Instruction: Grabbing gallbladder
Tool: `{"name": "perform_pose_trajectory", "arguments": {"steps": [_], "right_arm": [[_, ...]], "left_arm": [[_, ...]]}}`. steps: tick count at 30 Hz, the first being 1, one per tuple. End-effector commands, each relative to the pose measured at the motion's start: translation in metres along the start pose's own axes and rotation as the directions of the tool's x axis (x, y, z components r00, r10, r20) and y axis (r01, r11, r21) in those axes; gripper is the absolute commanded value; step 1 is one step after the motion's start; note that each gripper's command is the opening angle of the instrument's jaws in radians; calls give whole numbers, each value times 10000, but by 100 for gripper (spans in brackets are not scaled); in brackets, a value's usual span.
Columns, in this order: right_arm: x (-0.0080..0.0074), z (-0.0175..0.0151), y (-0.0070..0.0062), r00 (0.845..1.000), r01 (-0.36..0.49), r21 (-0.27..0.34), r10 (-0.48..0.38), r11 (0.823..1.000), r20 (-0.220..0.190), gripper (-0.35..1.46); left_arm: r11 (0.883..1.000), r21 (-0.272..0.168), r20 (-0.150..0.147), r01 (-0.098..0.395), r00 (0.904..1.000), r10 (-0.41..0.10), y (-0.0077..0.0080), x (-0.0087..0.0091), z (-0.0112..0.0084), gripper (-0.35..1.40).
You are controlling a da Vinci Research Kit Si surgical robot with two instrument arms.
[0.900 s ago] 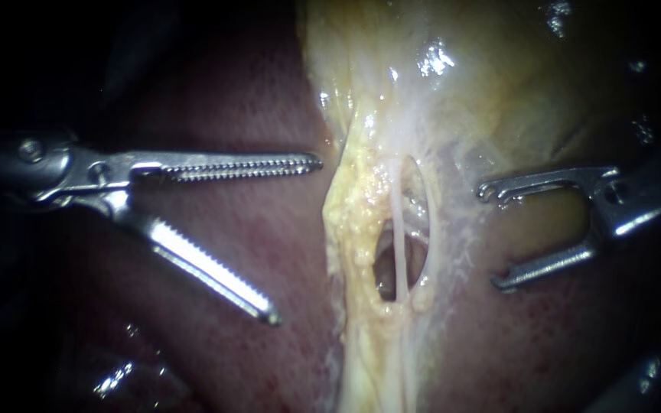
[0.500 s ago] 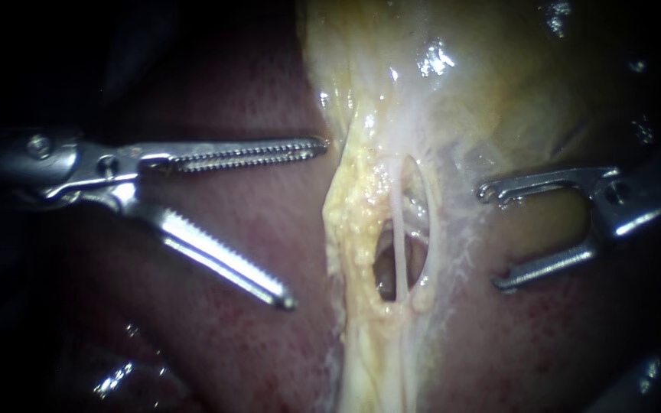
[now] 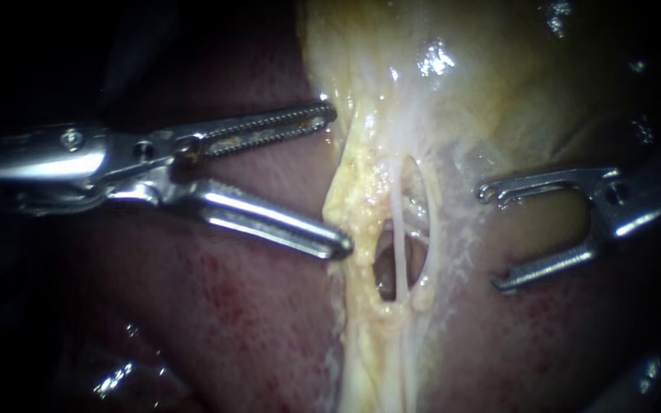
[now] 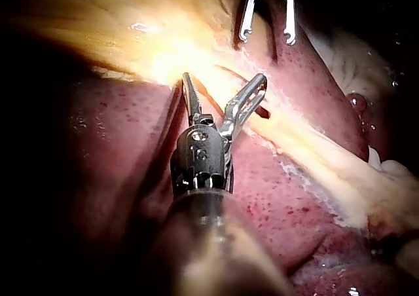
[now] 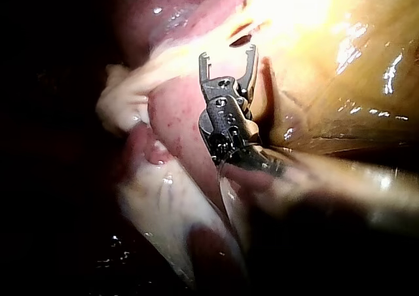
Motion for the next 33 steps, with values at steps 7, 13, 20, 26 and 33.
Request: {"name": "perform_pose_trajectory", "arguments": {"steps": [7, 13, 20, 26, 33], "right_arm": [[0, 0, 0, 10000, 5, 2, -5, 10000, 1, 60], [0, 0, -1, 10000, 5, 2, -5, 10000, 1, 60], [1, 1, 0, 10000, 3, 0, -3, 10000, 2, 60], [1, 1, 0, 10000, 3, 30, -3, 10000, 0, 60], [1, 1, 0, 10000, 3, 30, -3, 10000, 0, 60]], "left_arm": [[9968, -158, 37, 788, 9969, -788, -2, -3, 12, 61], [9918, -296, 77, 1240, 9923, -1238, -1, -5, 21, 46], [9881, -361, 40, 1493, 9888, -1492, 3, -2, 24, 21], [9849, -432, 8, 1678, 9858, -1679, 10, 2, 22, -8], [9812, -552, -161, 1851, 9824, -1862, 14, 5, 17, -35]]}}
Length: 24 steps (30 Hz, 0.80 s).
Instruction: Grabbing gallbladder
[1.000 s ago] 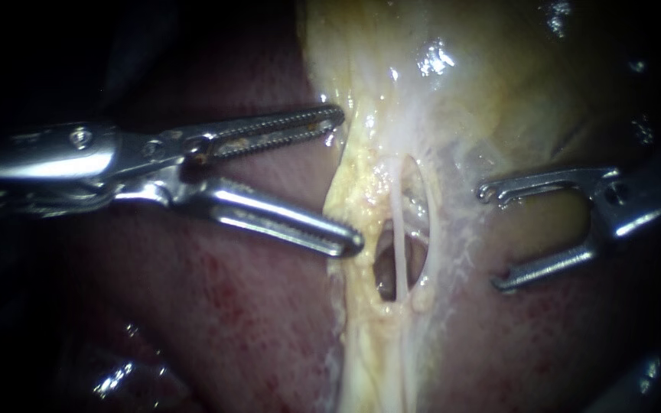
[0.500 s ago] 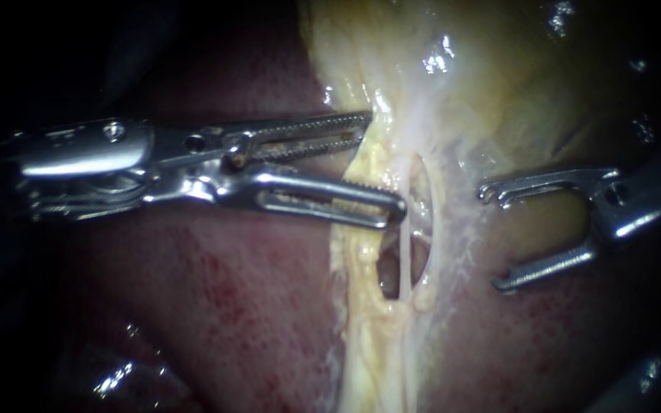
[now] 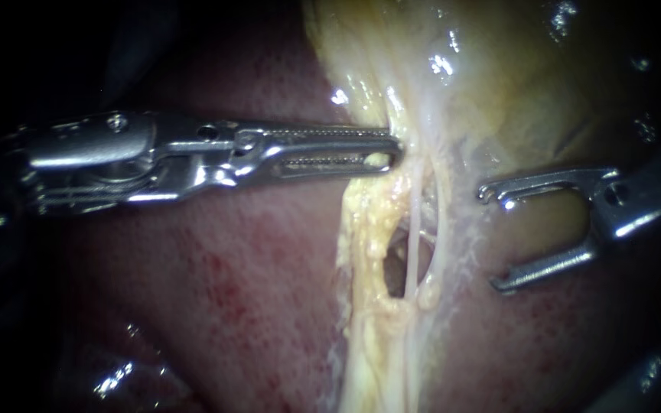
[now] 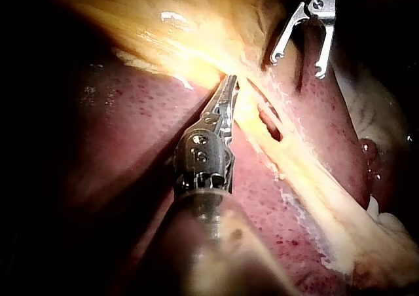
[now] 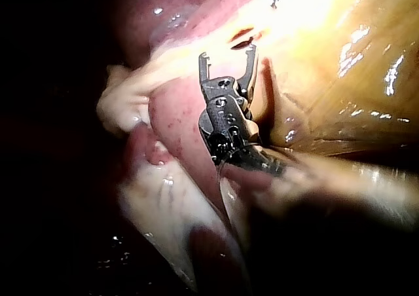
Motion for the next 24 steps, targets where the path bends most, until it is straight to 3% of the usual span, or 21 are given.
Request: {"name": "perform_pose_trajectory", "arguments": {"steps": [1, 24], "right_arm": [[0, 0, 0, 10000, -1, -1, 1, 10000, -1, 60], [0, 0, 0, 10000, 0, 1, 0, 10000, -1, 59]], "left_arm": [[10000, -14, -21, 11, 10000, -12, 0, -1, -1, -35], [9999, -86, -121, 134, 9998, -135, 1, 1, -5, -35]]}}
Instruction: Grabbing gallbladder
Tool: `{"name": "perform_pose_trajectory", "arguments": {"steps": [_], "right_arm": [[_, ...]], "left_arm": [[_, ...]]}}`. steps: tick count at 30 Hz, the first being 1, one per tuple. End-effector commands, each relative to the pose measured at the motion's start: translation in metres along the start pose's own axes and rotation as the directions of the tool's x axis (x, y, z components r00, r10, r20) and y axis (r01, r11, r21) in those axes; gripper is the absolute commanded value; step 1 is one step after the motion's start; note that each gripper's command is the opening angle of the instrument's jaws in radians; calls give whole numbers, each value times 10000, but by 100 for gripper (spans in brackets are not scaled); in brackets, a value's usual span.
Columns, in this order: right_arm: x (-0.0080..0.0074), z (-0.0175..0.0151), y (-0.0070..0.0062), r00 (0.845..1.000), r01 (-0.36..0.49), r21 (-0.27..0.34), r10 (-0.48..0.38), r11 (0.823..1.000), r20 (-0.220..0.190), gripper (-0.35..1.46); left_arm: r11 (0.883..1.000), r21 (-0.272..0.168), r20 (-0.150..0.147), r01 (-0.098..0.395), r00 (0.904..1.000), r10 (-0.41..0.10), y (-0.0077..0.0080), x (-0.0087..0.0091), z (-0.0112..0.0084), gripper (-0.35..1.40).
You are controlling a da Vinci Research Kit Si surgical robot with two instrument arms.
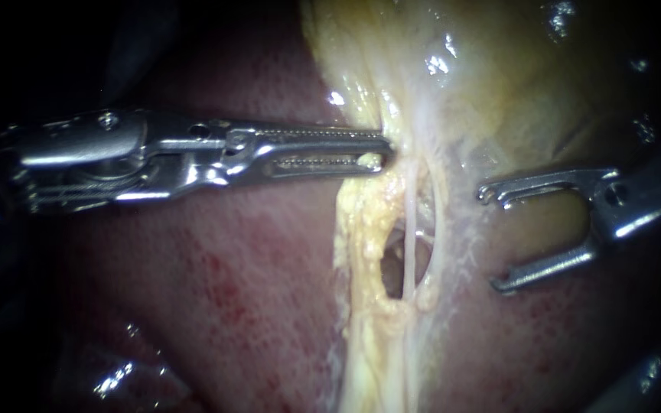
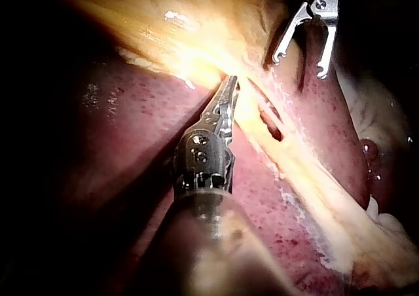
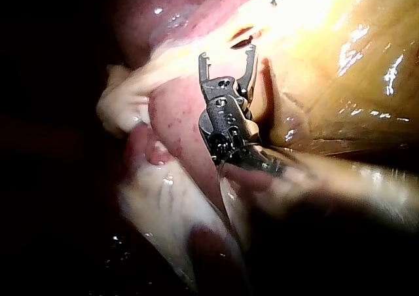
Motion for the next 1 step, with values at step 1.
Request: {"name": "perform_pose_trajectory", "arguments": {"steps": [1], "right_arm": [[0, 0, 0, 10000, 1, 0, -1, 10000, -1, 59]], "left_arm": [[10000, 5, -4, -4, 10000, 4, 0, 0, 0, -35]]}}
